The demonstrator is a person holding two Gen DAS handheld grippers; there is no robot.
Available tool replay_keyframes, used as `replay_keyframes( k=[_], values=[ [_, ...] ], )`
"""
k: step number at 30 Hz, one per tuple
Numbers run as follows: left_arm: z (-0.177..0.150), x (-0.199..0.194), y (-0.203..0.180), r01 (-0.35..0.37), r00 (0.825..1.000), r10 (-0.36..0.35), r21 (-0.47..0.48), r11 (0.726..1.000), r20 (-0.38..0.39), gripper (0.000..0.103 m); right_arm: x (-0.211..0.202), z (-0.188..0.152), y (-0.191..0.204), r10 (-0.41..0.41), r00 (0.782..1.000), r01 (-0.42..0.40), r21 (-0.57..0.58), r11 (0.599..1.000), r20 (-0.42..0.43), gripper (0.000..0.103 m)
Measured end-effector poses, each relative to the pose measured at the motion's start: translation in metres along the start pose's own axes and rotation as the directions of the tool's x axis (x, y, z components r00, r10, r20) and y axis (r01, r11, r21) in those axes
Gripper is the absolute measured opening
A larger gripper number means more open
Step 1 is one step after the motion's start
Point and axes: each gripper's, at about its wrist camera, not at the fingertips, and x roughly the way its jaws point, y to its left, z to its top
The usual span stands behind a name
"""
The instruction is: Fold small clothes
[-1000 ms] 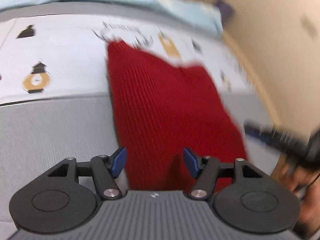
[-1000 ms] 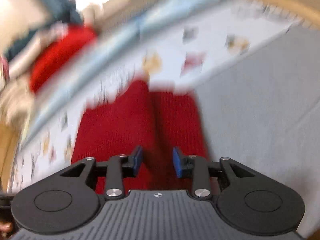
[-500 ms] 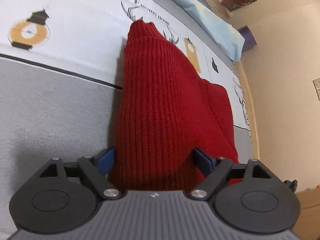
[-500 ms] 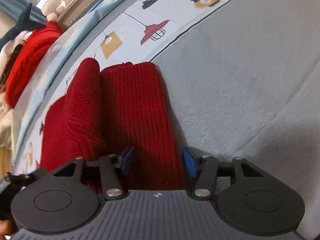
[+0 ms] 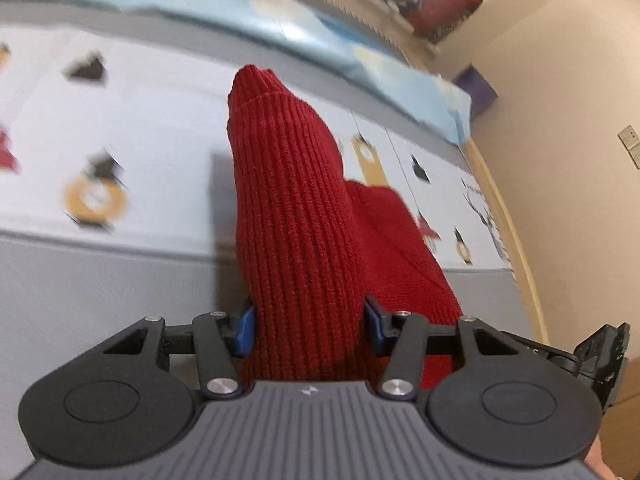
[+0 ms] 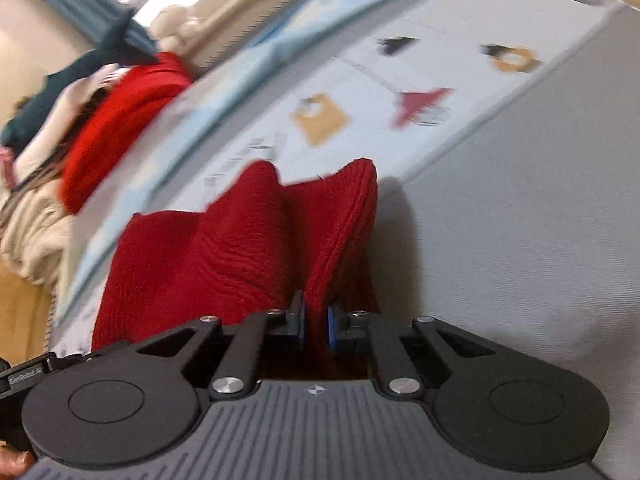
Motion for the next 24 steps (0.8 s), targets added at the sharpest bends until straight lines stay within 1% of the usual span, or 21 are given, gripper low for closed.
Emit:
replay_keyframes(
  k=[3,6,8,10,11,12,13,14,15,16,17,18,19,21,22,23,24],
  values=[
    [0.012,-0.032,0.023,-0.051,0.998,0.050,0.020,0.999,0.037,0.058,0.011,-0.007,0.032,0.055,0.998,-0.055,-0.019,0.998,-0.015,0.010],
    [0.020,-0.061,0.055,-0.100,0.993,0.099,0.005,0.995,0.060,0.058,0.029,-0.016,0.066,0.107,0.993,-0.110,-0.050,0.993,-0.051,0.010],
    [0.024,-0.075,0.073,-0.127,0.990,0.127,-0.006,0.992,0.060,0.059,0.037,-0.023,0.089,0.134,0.988,-0.141,-0.092,0.986,-0.072,0.010],
    [0.024,-0.082,0.084,-0.158,0.986,0.158,0.003,0.987,0.051,0.061,0.042,-0.032,0.109,0.136,0.987,-0.147,-0.133,0.980,-0.089,0.010],
    [0.024,-0.084,0.088,-0.184,0.982,0.183,0.019,0.983,0.046,0.063,0.045,-0.036,0.117,0.119,0.988,-0.134,-0.155,0.979,-0.100,0.011],
    [0.024,-0.085,0.091,-0.212,0.977,0.210,0.026,0.977,0.045,0.064,0.047,-0.040,0.123,0.100,0.989,-0.117,-0.170,0.979,-0.105,0.015],
    [0.023,-0.088,0.095,-0.245,0.969,0.243,0.030,0.969,0.053,0.062,0.050,-0.041,0.129,0.076,0.992,-0.094,-0.184,0.978,-0.104,0.016],
    [0.020,-0.094,0.097,-0.277,0.958,0.273,0.042,0.960,0.091,0.063,0.050,-0.044,0.135,0.037,0.995,-0.055,-0.210,0.976,-0.088,0.016],
    [0.019,-0.100,0.097,-0.300,0.949,0.292,0.057,0.952,0.122,0.063,0.049,-0.047,0.141,-0.020,0.997,0.001,-0.258,0.966,-0.070,0.018],
    [0.018,-0.105,0.096,-0.325,0.940,0.312,0.078,0.942,0.140,0.063,0.049,-0.050,0.147,-0.068,0.996,0.048,-0.304,0.951,-0.055,0.024],
    [0.016,-0.110,0.097,-0.340,0.934,0.325,0.094,0.936,0.146,0.063,0.049,-0.053,0.151,-0.093,0.995,0.075,-0.335,0.939,-0.040,0.026],
    [0.014,-0.113,0.097,-0.349,0.931,0.332,0.105,0.931,0.149,0.063,0.046,-0.054,0.153,-0.075,0.997,0.059,-0.340,0.939,-0.034,0.028],
    [0.012,-0.116,0.098,-0.354,0.930,0.336,0.113,0.929,0.150,0.063,0.043,-0.055,0.153,-0.035,0.999,0.021,-0.330,0.944,-0.037,0.028],
    [0.008,-0.120,0.102,-0.363,0.928,0.345,0.125,0.924,0.145,0.063,0.039,-0.055,0.156,0.048,0.998,-0.061,-0.310,0.949,-0.049,0.032],
    [0.006,-0.122,0.104,-0.367,0.926,0.350,0.129,0.921,0.140,0.063,0.038,-0.054,0.158,0.081,0.995,-0.095,-0.294,0.951,-0.057,0.039],
    [0.004,-0.124,0.107,-0.369,0.926,0.351,0.132,0.920,0.140,0.063,0.037,-0.055,0.159,0.120,0.990,-0.135,-0.267,0.954,-0.072,0.051],
    [0.002,-0.127,0.109,-0.366,0.927,0.349,0.133,0.921,0.140,0.063,0.039,-0.055,0.160,0.147,0.985,-0.164,-0.243,0.956,-0.088,0.058]
  ],
)
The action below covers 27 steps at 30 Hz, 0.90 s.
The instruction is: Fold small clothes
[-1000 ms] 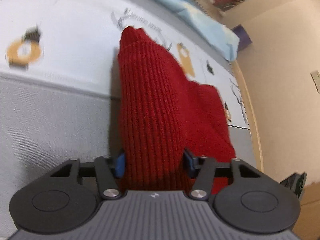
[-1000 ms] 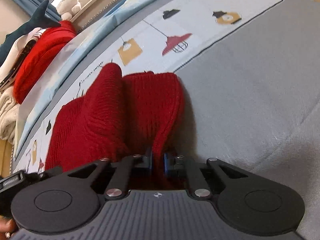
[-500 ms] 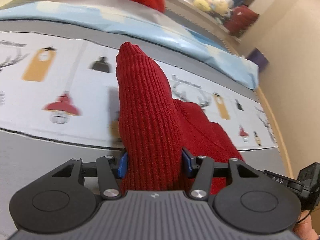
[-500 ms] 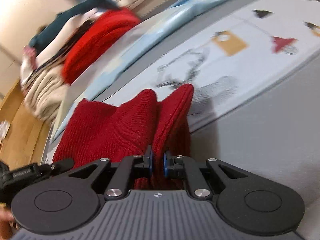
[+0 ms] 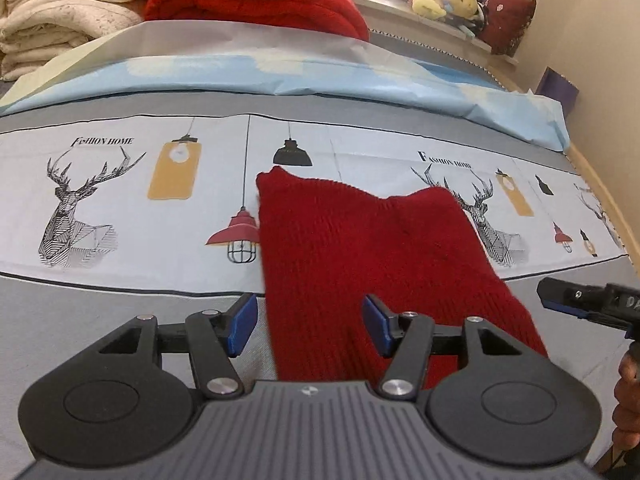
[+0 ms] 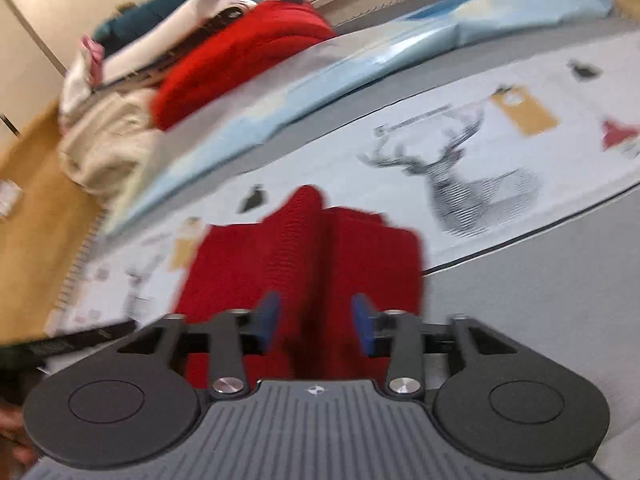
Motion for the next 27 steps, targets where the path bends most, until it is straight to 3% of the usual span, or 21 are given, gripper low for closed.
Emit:
replay_keyframes(
  k=[2,4,7,9,11,15,22,27],
  values=[
    [-0.006,-0.003,0.004,0.005,1.000,-0.005,-0.007,1.000,-0.005,0.063,0.008,-0.003,0.002,0.044,0.998,-0.043,0.029,0.999,-0.039,0.059],
    [-0.011,-0.006,0.005,0.009,1.000,-0.010,-0.017,1.000,-0.013,0.063,0.021,-0.009,0.005,0.008,0.995,-0.005,0.028,1.000,-0.102,0.059],
    [-0.015,-0.011,0.002,-0.005,1.000,0.005,-0.004,1.000,-0.014,0.063,0.032,-0.015,0.007,0.003,0.988,-0.001,0.016,1.000,-0.152,0.043],
    [-0.016,-0.017,0.001,-0.006,1.000,0.006,-0.001,1.000,-0.001,0.063,0.030,-0.013,0.012,0.024,0.989,-0.024,0.000,1.000,-0.144,0.027],
    [-0.016,-0.021,0.000,-0.004,1.000,0.004,-0.003,1.000,0.003,0.063,0.024,-0.011,0.016,0.031,0.991,-0.035,-0.032,0.999,-0.127,0.018],
    [-0.017,-0.024,-0.002,0.002,1.000,-0.002,0.010,1.000,0.010,0.063,0.014,-0.011,0.020,0.017,0.995,-0.025,-0.084,0.996,-0.099,0.014],
    [-0.021,-0.026,-0.004,0.031,1.000,-0.031,0.019,0.999,0.000,0.063,-0.009,0.001,0.009,0.042,0.998,-0.041,0.028,0.999,-0.039,0.013],
    [-0.032,-0.020,-0.016,0.082,0.995,-0.079,0.052,0.995,-0.054,0.063,0.014,-0.012,0.006,-0.087,0.982,0.078,-0.056,0.995,-0.166,0.016]
  ],
)
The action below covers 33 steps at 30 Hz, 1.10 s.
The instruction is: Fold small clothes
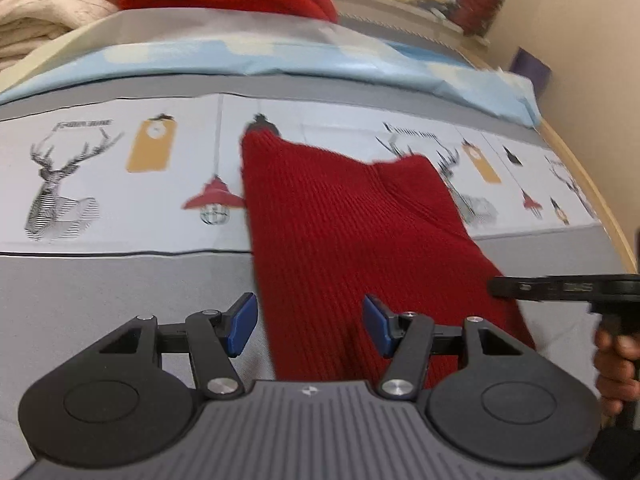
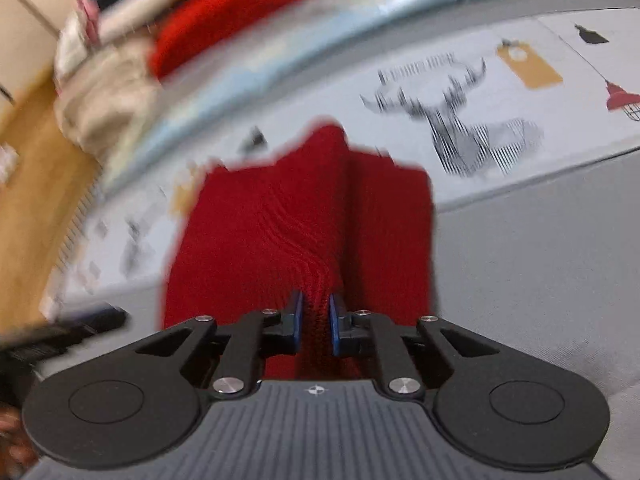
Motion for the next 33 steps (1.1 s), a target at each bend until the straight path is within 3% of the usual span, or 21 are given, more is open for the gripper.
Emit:
replay_keyframes(
  k=[4,8,11,15,20,22,26,29,33],
  values=[
    [-0.009,0.013,-0.010,0.058,0.997,-0.057,0.014,0.998,-0.044,0.063,0.011,-0.007,0.008,-0.059,0.998,0.058,-0.095,0.994,0.001,0.020],
    [-0.032,0.054,-0.021,-0.014,0.977,0.042,0.137,0.991,-0.211,0.070,0.011,-0.009,0.011,-0.081,0.997,0.081,-0.122,0.989,0.003,0.024],
    [-0.028,0.044,-0.022,-0.017,0.982,0.039,0.117,0.993,-0.186,0.069,-0.001,-0.008,0.014,-0.089,0.996,0.089,-0.097,0.991,0.012,0.035],
    [-0.024,0.026,-0.021,-0.006,0.993,0.019,0.107,0.994,-0.119,0.069,-0.027,-0.015,0.031,-0.095,0.992,0.111,-0.223,0.968,0.081,0.040],
    [-0.038,0.046,-0.022,-0.068,0.981,0.090,0.126,0.990,-0.171,0.078,0.001,-0.036,0.023,-0.240,0.968,0.208,-0.303,0.930,-0.070,0.046],
    [-0.037,0.032,-0.027,-0.102,0.986,0.116,0.122,0.987,-0.118,0.078,-0.005,-0.040,0.027,-0.260,0.965,0.233,-0.328,0.915,-0.041,0.047],
    [-0.033,-0.030,-0.050,-0.167,0.983,0.155,0.131,0.977,0.094,0.083,-0.049,-0.050,0.052,-0.263,0.959,0.282,-0.385,0.879,0.102,0.052],
    [-0.040,-0.085,-0.067,-0.185,0.956,0.155,0.102,0.977,0.250,0.092,-0.090,-0.065,0.071,-0.250,0.936,0.334,-0.399,0.854,0.248,0.064],
    [-0.077,-0.149,-0.083,-0.193,0.918,0.171,0.023,0.981,0.359,0.102,-0.140,-0.094,0.080,-0.216,0.911,0.336,-0.326,0.884,0.352,0.079]
  ],
)
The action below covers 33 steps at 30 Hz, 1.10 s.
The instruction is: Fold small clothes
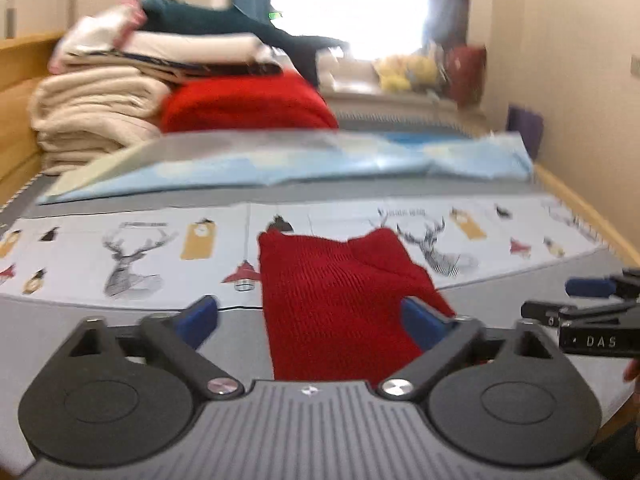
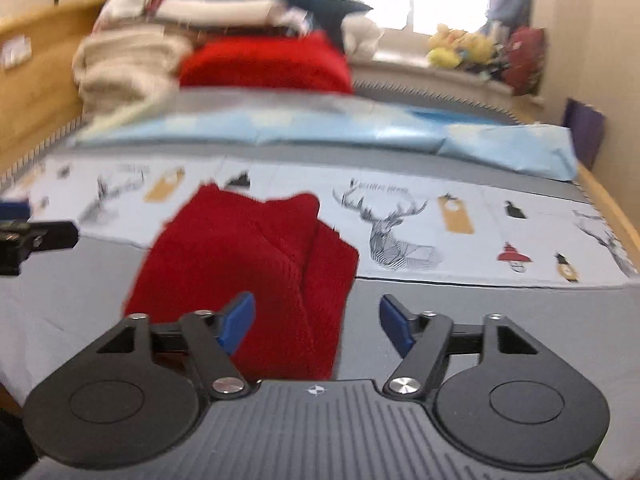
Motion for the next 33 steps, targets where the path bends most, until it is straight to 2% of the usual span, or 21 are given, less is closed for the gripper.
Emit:
replay_keyframes(
  k=[3,5,11,13,15,17,21,33],
  values=[
    [-0.030,-0.037,-0.004,-0.019,1.000,0.019,-0.023,1.000,0.019,0.103,-0.040,-0.020,0.004,-0.018,0.998,0.016,0.033,0.999,0.053,0.087],
    [-0.052,-0.051,-0.009,-0.045,0.999,0.046,-0.029,0.999,0.019,0.103,-0.062,-0.039,0.008,-0.024,0.997,0.021,0.043,0.999,0.067,0.088],
    [-0.107,-0.059,-0.020,-0.077,0.997,0.076,-0.054,0.996,-0.022,0.102,-0.088,-0.093,0.021,-0.029,0.997,0.024,0.073,0.997,0.069,0.089],
    [-0.111,-0.052,-0.018,-0.092,0.995,0.088,-0.082,0.992,-0.054,0.102,-0.083,-0.104,0.024,-0.038,0.998,0.035,0.054,0.998,0.053,0.089],
    [-0.112,-0.047,-0.014,-0.082,0.996,0.076,-0.107,0.991,-0.056,0.103,-0.079,-0.110,0.027,-0.042,0.996,0.040,0.030,0.999,0.084,0.089],
    [-0.113,-0.043,-0.010,-0.097,0.994,0.092,-0.102,0.990,-0.056,0.102,-0.071,-0.109,0.030,-0.073,0.995,0.072,0.014,0.997,0.064,0.089],
    [-0.112,-0.040,-0.005,-0.116,0.992,0.110,-0.117,0.986,-0.053,0.103,-0.064,-0.107,0.033,-0.070,0.994,0.070,0.008,0.998,0.083,0.089],
    [-0.115,-0.042,-0.004,-0.113,0.993,0.110,-0.111,0.987,-0.036,0.102,-0.054,-0.102,0.045,-0.053,0.995,0.052,0.014,0.999,0.085,0.089]
  ],
)
